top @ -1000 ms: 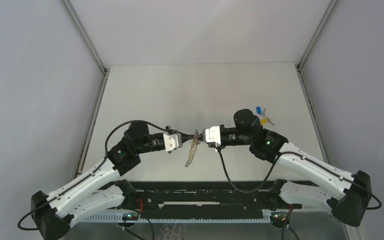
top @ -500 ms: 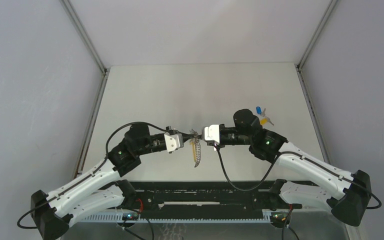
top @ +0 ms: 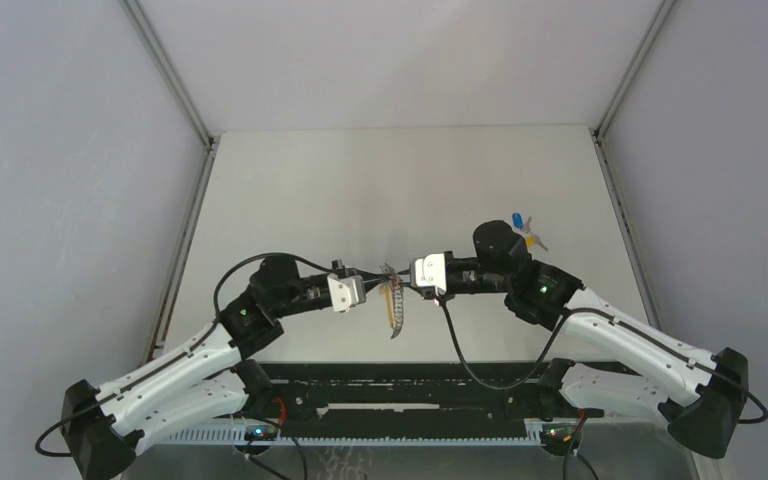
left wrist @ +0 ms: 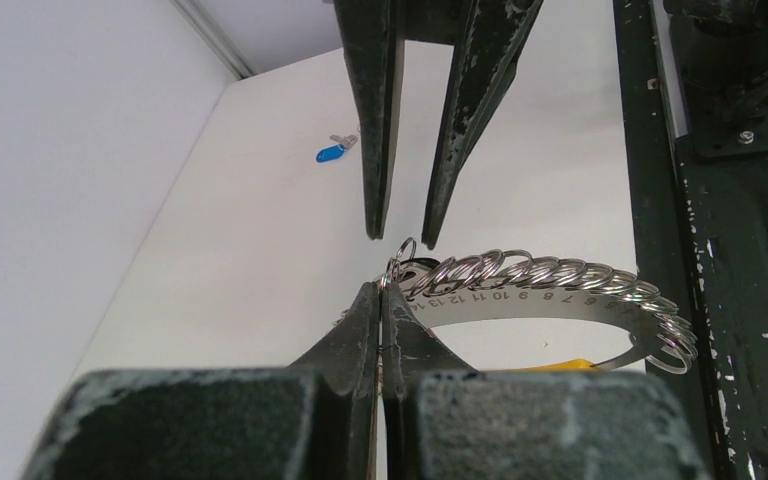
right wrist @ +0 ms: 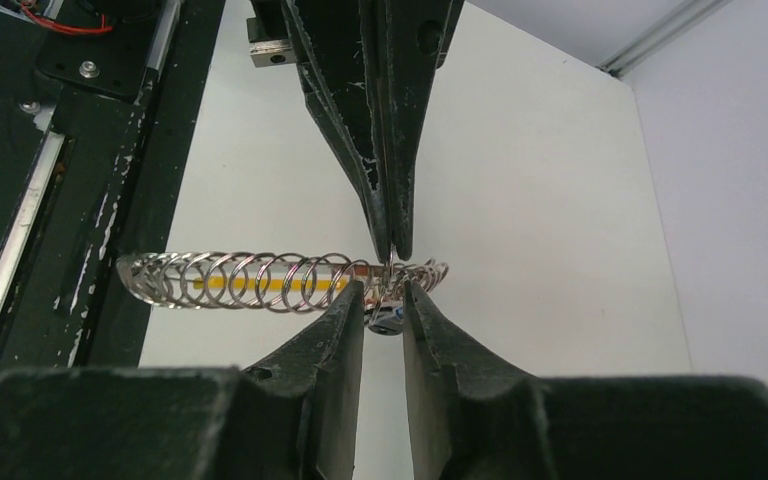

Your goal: Put the keys on the keyring

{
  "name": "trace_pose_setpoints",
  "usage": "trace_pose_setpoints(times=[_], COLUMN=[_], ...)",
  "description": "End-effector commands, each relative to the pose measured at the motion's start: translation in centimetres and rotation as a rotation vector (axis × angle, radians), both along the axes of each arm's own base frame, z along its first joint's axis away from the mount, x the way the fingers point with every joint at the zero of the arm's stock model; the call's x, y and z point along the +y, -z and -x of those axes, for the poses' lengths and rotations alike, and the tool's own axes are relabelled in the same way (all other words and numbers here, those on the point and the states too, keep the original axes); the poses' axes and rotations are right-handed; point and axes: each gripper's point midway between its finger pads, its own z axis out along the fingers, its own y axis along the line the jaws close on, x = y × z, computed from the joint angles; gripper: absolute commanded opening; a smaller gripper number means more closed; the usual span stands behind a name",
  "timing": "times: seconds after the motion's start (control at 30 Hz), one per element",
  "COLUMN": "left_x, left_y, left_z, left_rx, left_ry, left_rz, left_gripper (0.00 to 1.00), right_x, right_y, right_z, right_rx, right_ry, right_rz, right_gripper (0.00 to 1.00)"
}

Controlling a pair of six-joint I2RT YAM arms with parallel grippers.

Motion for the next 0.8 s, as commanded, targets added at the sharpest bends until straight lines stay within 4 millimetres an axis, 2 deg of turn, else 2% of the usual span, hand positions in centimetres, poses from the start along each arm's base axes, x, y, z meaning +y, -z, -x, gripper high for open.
trace_pose_setpoints(times=[0.0,0.2,0.47,0.77], left_x=[-0.1,0.1,0.2,0.4], left_y=[-2.2,-2.6,-3.0,-3.5], left_z=[0.1,0.1,0.0,0.0], left_rx=[-0.058,-0.069,-0.072,-0.080], left_ry=[0.001,-0.008,-0.016,-0.023], left_rz=[0.084,0.109,0.129,0.141], left_gripper=[0.00,0.00,0.00,0.00], right_x=[-0.8,-1.6,-0.9,-0.3], right_y=[-3.1,-3.1,-1.9,-1.3], right_z=[0.5,0.6,0.0,-0.3], right_rx=[-0.028,0.001,0.047,0.064], right_ry=[-0.014,-0.029,-0.029,-0.036], right_rz=[-0.055,-0.082,-0.062,-0.059], right_gripper=[0.21,0.21,0.21,0.20])
